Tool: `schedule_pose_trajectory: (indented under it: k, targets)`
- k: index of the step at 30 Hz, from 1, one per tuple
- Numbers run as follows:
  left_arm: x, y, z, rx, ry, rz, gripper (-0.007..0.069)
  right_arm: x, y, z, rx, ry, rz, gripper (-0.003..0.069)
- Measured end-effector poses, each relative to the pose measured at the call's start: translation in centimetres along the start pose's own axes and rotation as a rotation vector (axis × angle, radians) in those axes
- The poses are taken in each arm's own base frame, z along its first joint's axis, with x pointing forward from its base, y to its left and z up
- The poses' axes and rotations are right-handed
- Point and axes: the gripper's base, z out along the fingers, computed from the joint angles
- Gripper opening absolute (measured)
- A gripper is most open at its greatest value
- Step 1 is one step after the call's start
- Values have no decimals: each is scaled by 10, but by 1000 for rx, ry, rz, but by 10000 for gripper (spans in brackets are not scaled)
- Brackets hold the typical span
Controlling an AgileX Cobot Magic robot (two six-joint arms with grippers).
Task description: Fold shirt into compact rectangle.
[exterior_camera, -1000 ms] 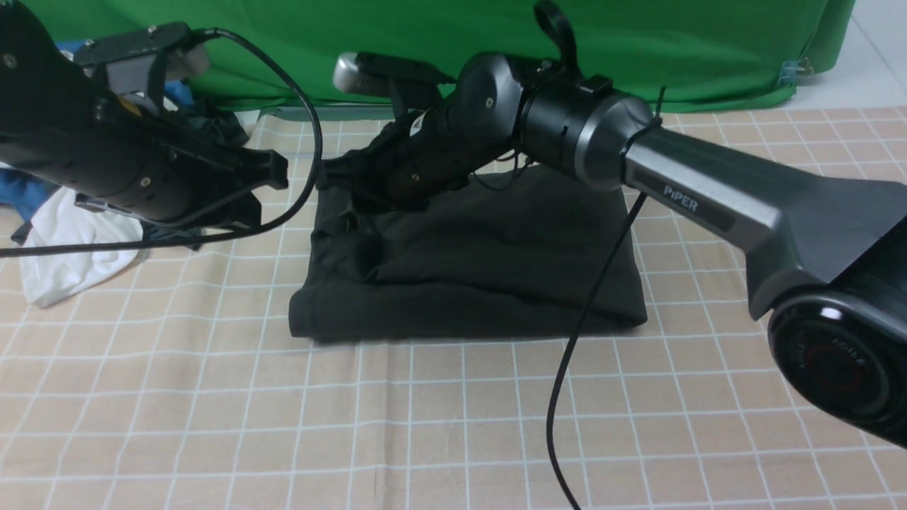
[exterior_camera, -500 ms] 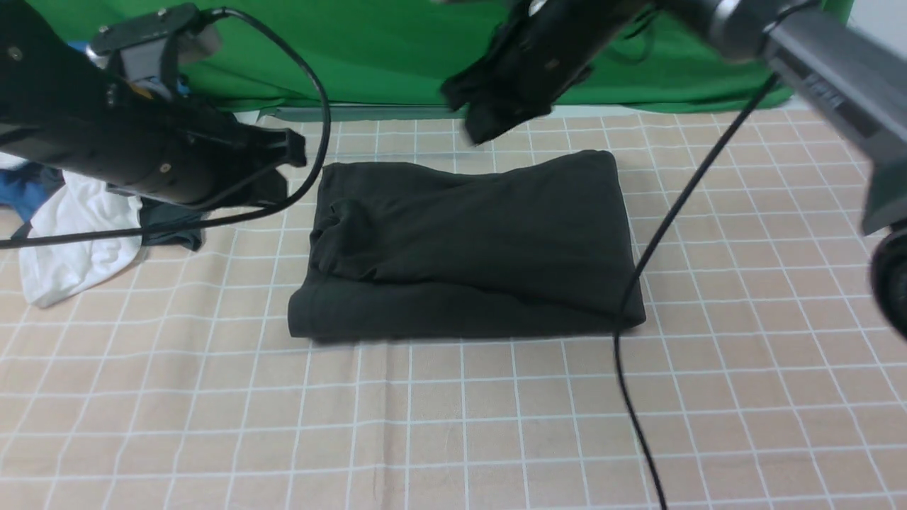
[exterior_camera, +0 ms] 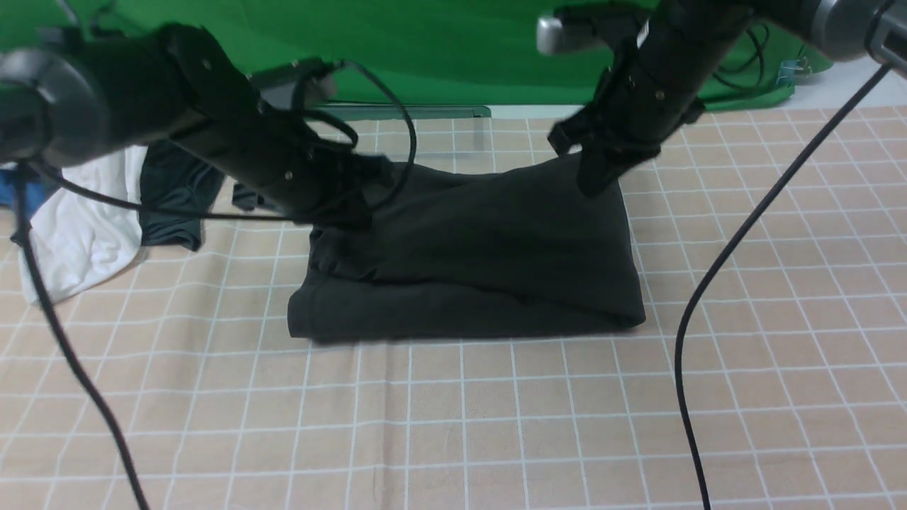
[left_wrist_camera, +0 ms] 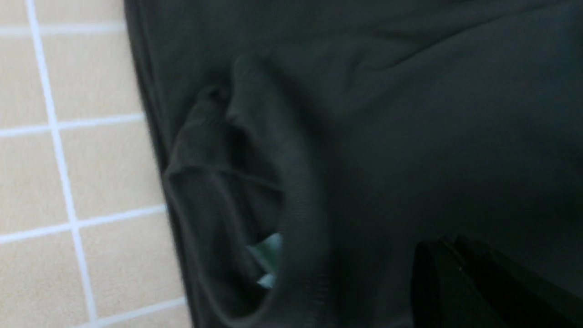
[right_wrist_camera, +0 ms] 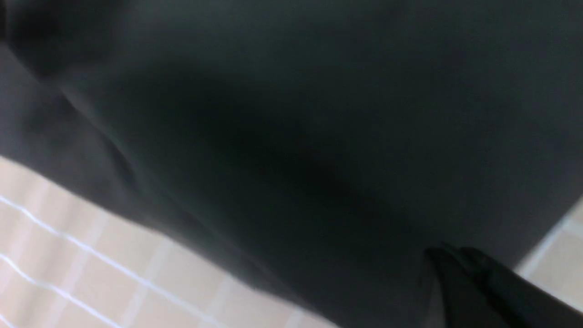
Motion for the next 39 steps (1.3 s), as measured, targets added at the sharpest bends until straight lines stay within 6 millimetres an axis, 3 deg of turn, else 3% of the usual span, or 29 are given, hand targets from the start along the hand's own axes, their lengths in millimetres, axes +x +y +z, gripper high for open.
schedule_pose_trajectory:
  k: [6, 13, 16, 22, 26, 29, 32, 35, 39]
  targets:
    - [12, 20, 32, -106, 113, -36, 19, 21, -6, 26, 12, 118, 13, 38]
    - [13, 24, 30, -168, 134, -74, 19, 25, -7, 30, 15, 139, 15, 38]
    - [8, 19, 13, -167, 99, -56, 19, 26, -6, 25, 17, 129, 14, 38]
    - [1, -3, -54, -142, -35, 8, 19, 39, -2, 0, 42, 113, 27, 60]
    - [19, -9, -86, -136, -73, 22, 19, 56, -3, -2, 54, 149, 45, 195]
    - [46, -7, -96, -140, -53, 17, 19, 59, -6, 12, 61, 142, 54, 428]
    - [72, -3, -98, -145, -32, 7, 19, 56, -9, 26, 65, 123, 57, 568]
    - [97, 0, -99, -141, -21, -11, 19, 55, -12, 41, 68, 127, 62, 599]
    - [121, 2, -103, -130, -7, -30, 19, 57, -16, 62, 66, 164, 80, 563]
